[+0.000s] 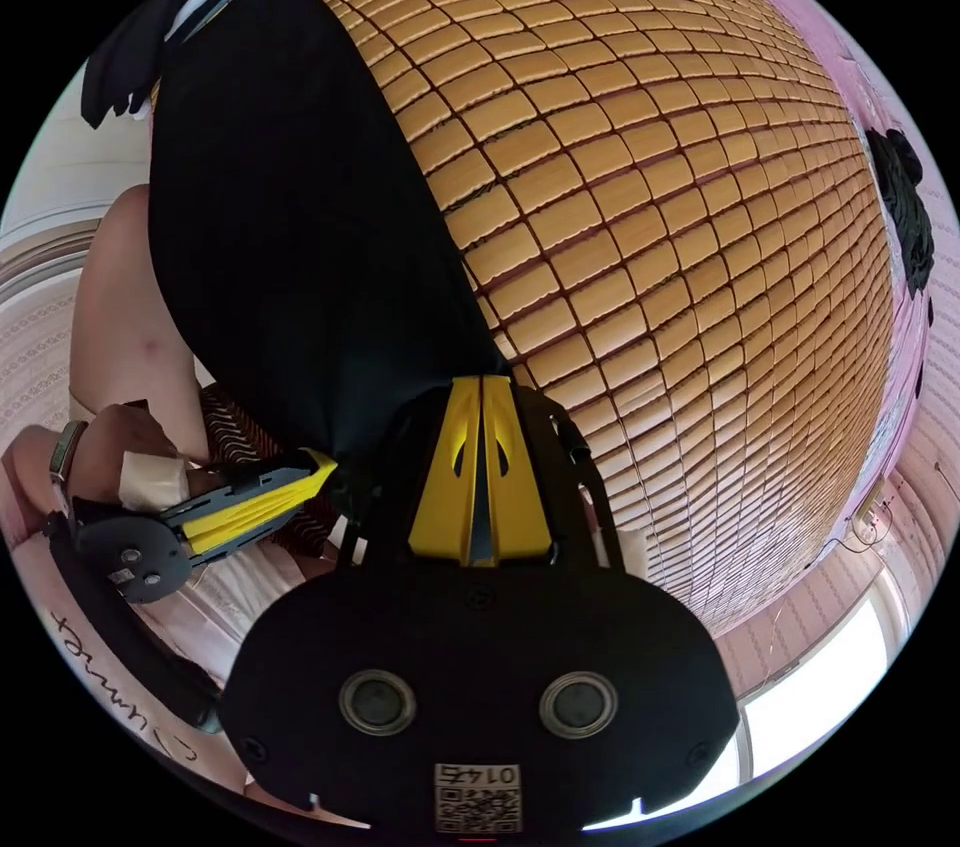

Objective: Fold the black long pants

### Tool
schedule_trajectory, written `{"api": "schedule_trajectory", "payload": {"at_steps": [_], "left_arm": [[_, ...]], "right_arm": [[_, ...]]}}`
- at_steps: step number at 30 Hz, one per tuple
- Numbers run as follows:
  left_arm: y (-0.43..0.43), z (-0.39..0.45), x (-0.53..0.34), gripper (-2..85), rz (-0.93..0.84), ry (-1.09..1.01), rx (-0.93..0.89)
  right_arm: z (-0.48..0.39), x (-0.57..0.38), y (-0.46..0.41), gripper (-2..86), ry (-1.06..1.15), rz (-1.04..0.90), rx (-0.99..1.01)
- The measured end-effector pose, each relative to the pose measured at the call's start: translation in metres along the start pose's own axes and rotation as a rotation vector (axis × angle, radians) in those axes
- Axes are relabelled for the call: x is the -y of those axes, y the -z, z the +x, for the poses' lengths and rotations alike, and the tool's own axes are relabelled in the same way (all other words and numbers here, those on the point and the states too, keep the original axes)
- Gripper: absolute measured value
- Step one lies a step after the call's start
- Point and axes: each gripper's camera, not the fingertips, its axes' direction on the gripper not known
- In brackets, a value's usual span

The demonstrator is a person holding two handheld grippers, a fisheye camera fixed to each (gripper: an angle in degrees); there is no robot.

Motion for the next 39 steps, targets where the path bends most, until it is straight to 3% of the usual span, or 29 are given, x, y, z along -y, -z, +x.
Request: {"api": "schedule_trajectory", "payload": {"at_steps": [17, 23, 28, 34, 39], "left_arm": [[0.004, 0.016, 0.004, -1.0, 0.003, -0.001, 0.006], [0.033, 0.01, -0.003, -1.0, -0.004, 0.082, 0.002], [0.047, 0.009, -0.004, -1.0, -0.035, 0.094, 0.063], [0.059, 0.005, -0.004, -0.9, -0.028, 0.135, 0.085], [0.06, -0.007, -0.006, -0.5, -0.039, 0.18, 0.074]], "right_arm": [[0.002, -0.06, -0.023, -1.0, -0.036, 0.063, 0.033], [0.005, -0.146, -0.031, -0.8, -0.119, 0.298, 0.088], [0.025, -0.302, -0.057, 1.6, -0.373, 0.513, 0.127], [0.057, -0.49, -0.141, 15.7, -0.88, 0.426, 0.014], [0.062, -0.593, -0.206, 22.5, -1.15, 0.376, 0.065]]}}
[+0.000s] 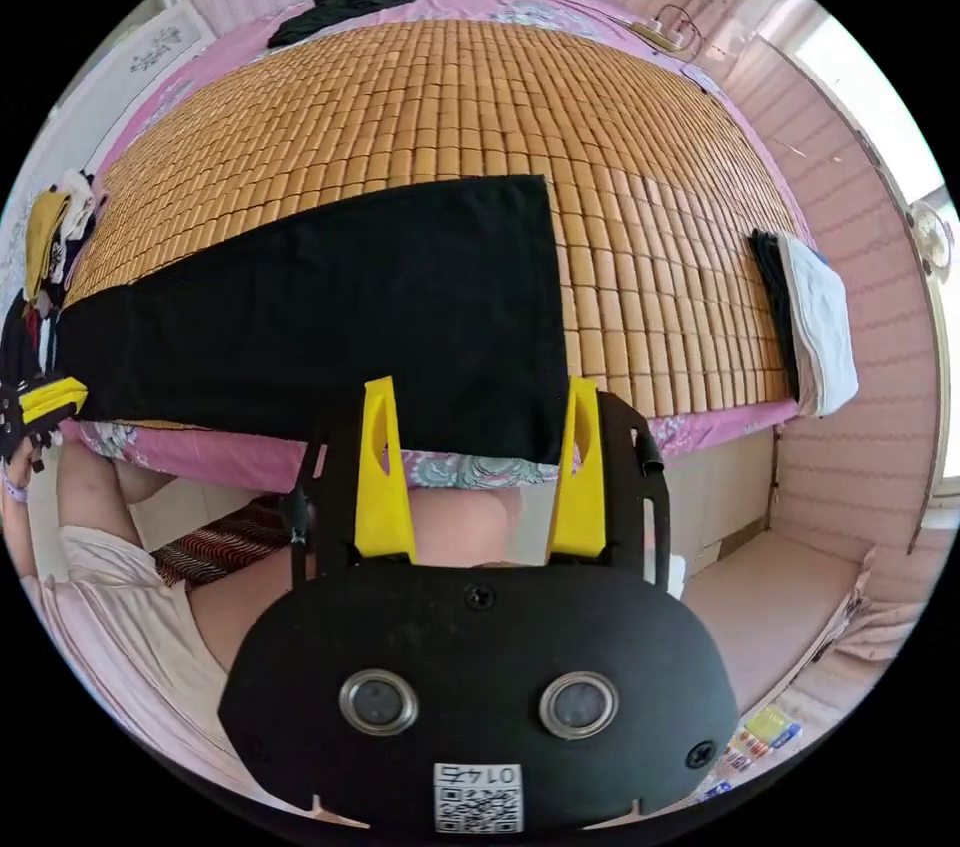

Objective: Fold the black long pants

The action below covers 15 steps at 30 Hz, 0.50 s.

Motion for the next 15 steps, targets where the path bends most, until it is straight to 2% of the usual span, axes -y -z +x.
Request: {"api": "schedule_trajectory", "payload": {"at_steps": [3, 8, 12, 15], "left_arm": [[-0.003, -0.013, -0.004, -0.4, -0.01, 0.05, -0.028], [-0.007, -0.048, -0.022, -0.5, -0.034, 0.176, -0.069], [-0.011, -0.07, -0.033, -0.7, -0.073, 0.238, -0.077], [-0.01, -0.083, -0.04, -0.8, -0.081, 0.269, -0.067]], "right_arm": [[0.032, -0.019, -0.018, 22.6, -0.092, -0.019, 0.093], [0.054, -0.037, -0.022, 21.2, -0.085, -0.032, 0.08], [0.067, -0.052, -0.024, 14.3, -0.049, -0.043, 0.06], [0.077, -0.062, -0.025, 12.8, -0.034, -0.052, 0.065]]}}
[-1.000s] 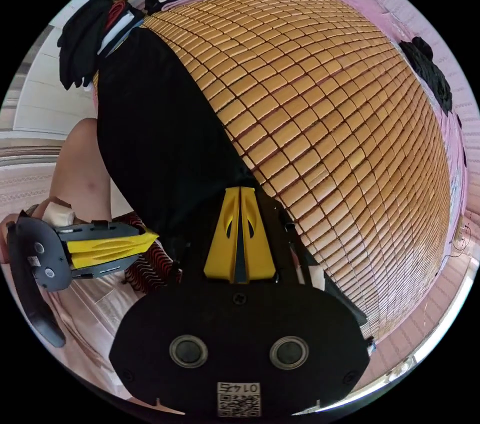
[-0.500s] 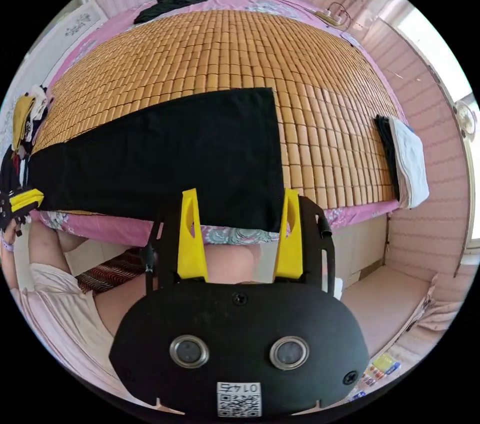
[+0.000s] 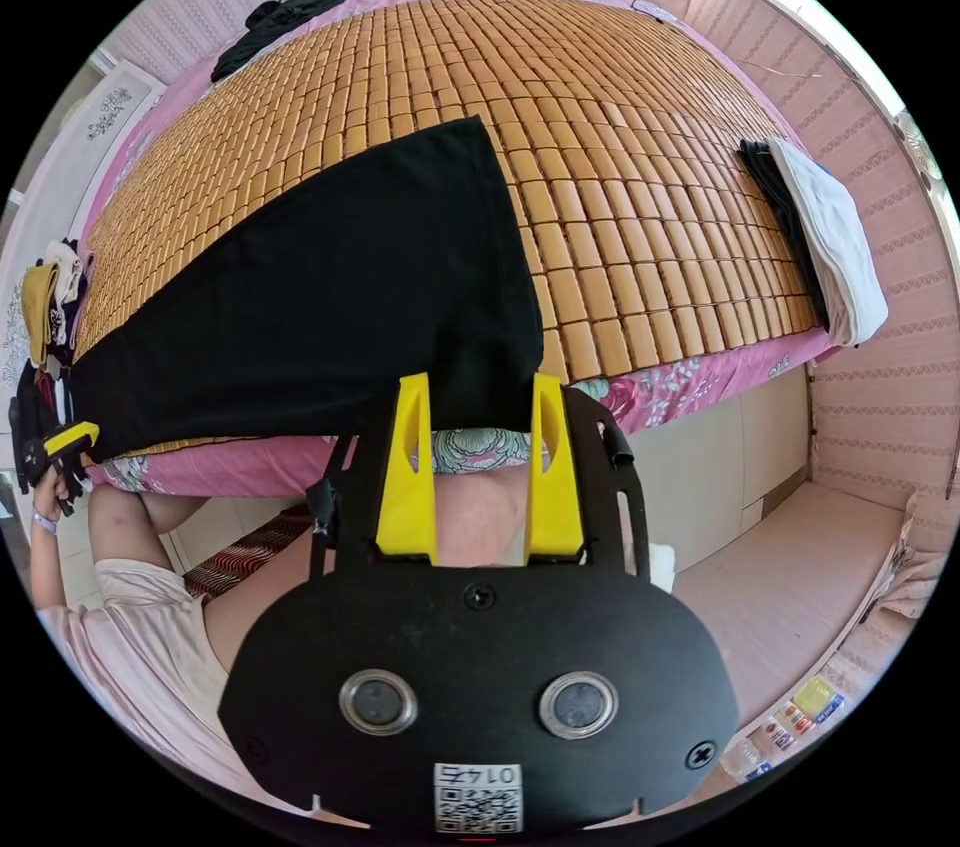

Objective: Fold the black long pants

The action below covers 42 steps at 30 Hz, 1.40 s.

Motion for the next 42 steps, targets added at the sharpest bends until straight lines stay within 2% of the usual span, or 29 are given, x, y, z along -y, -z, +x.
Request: {"api": "schedule_trajectory", "payload": {"at_steps": [2, 7, 13, 22, 26, 29, 33, 35, 37, 39, 42], "left_arm": [[-0.003, -0.011, -0.003, -0.9, -0.016, 0.022, 0.034], [-0.008, -0.022, -0.011, -1.0, -0.01, 0.058, 0.017], [0.002, -0.013, -0.011, -1.0, -0.03, -0.014, 0.072], [0.023, 0.054, 0.029, -1.0, -0.001, -0.233, -0.041], [0.036, 0.095, 0.051, -1.0, 0.072, -0.328, -0.079], [0.054, 0.094, 0.052, -1.0, 0.156, -0.316, -0.168], [0.088, 0.048, 0.023, -1.0, 0.285, -0.223, -0.234], [0.101, 0.0, -0.015, -1.0, 0.315, -0.119, -0.224], [0.105, -0.039, -0.051, -1.0, 0.317, -0.02, -0.206], [0.105, -0.079, -0.089, -1.0, 0.301, 0.098, -0.193], [0.101, -0.133, -0.145, -0.9, 0.294, 0.292, -0.229]], "right_arm": [[0.007, -0.007, 0.001, 6.2, 0.006, 0.003, 0.015], [0.029, -0.029, 0.001, 2.3, 0.025, 0.01, 0.076], [0.069, -0.049, 0.025, 0.8, -0.043, 0.139, 0.226], [0.109, -0.065, 0.131, 0.7, -0.042, 0.411, 0.144], [0.088, -0.07, 0.187, 0.9, 0.036, 0.556, 0.152], [0.031, -0.07, 0.219, 1.2, 0.219, 0.627, 0.201], [-0.109, -0.074, 0.226, 2.1, 0.628, 0.62, 0.302], [-0.178, -0.078, 0.21, 2.9, 0.785, 0.553, 0.414], [-0.264, -0.084, 0.166, 5.4, 0.922, 0.405, 0.547], [-0.317, -0.089, 0.122, 8.3, 0.999, 0.251, 0.568], [-0.372, -0.1, 0.057, 9.6, 1.016, 0.043, 0.464]]}}
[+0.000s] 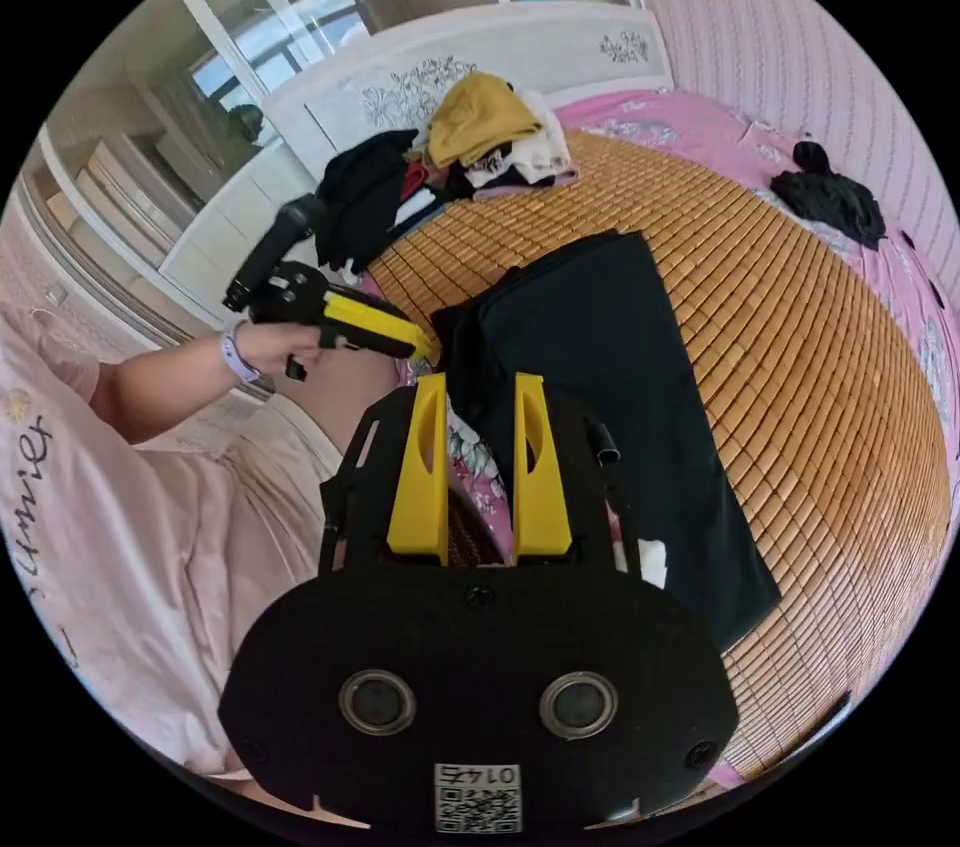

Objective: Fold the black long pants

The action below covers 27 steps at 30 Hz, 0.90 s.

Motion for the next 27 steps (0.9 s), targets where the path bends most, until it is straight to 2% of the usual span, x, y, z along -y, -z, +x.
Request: {"api": "schedule_trajectory", "payload": {"at_steps": [3, 8, 14, 17, 22, 27], "left_arm": [[0.012, -0.03, -0.021, -0.7, 0.036, 0.09, -0.037], [-0.002, -0.012, -0.003, 3.6, 0.026, 0.008, -0.015], [-0.038, 0.021, 0.05, 7.3, -0.069, -0.081, 0.168], [-0.059, 0.034, 0.062, 9.1, -0.161, -0.128, 0.187], [-0.062, 0.036, 0.059, 9.9, -0.139, -0.118, 0.162], [-0.063, 0.039, 0.056, 9.2, -0.141, -0.134, 0.148]], "right_arm": [[-0.008, 0.008, -0.03, 9.4, -0.02, -0.057, 0.02], [-0.014, 0.039, -0.042, 8.1, -0.03, -0.076, 0.054], [-0.024, 0.136, -0.066, 9.5, -0.003, -0.12, -0.129], [-0.034, 0.193, -0.093, 10.9, 0.004, -0.162, -0.214], [-0.052, 0.252, -0.151, 10.9, -0.004, -0.285, -0.29], [-0.078, 0.261, -0.166, 7.3, 0.112, -0.225, -0.43]]}}
